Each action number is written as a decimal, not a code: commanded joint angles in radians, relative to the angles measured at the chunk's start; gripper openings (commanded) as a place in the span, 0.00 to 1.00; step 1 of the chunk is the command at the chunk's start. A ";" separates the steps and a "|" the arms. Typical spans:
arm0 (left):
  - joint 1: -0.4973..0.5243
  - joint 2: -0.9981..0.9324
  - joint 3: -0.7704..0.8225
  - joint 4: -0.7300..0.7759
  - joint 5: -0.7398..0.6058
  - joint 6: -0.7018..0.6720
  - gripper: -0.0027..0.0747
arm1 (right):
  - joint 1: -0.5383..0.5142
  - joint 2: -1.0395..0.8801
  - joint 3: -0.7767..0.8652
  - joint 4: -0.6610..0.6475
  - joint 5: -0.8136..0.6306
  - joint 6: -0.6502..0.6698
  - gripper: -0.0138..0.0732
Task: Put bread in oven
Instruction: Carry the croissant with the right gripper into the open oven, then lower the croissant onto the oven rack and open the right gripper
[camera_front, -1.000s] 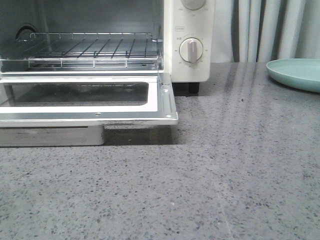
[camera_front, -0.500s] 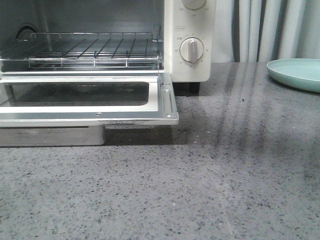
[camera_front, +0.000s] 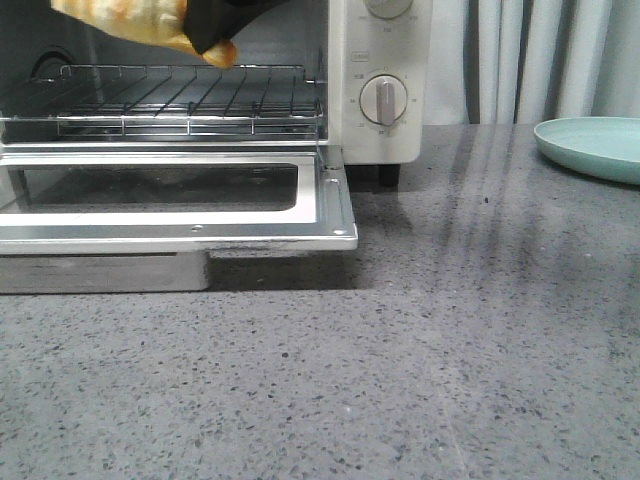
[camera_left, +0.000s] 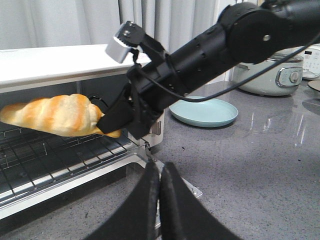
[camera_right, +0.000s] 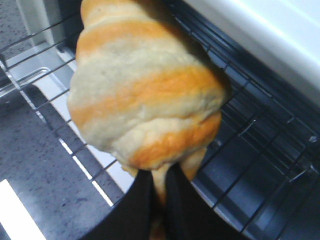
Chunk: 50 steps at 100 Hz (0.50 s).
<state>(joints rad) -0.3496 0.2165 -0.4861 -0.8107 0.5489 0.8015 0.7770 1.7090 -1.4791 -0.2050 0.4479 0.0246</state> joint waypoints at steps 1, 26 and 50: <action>0.004 0.013 -0.032 -0.044 -0.054 -0.001 0.01 | -0.013 -0.022 -0.060 -0.018 -0.068 0.006 0.08; 0.004 0.013 -0.032 -0.044 -0.054 -0.001 0.01 | -0.021 0.016 -0.085 -0.020 -0.071 0.013 0.30; 0.004 0.013 -0.032 -0.044 -0.059 -0.001 0.01 | -0.021 0.020 -0.085 -0.020 -0.063 0.018 0.75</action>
<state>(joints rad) -0.3496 0.2165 -0.4861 -0.8153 0.5471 0.8015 0.7619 1.7785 -1.5248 -0.2096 0.4462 0.0381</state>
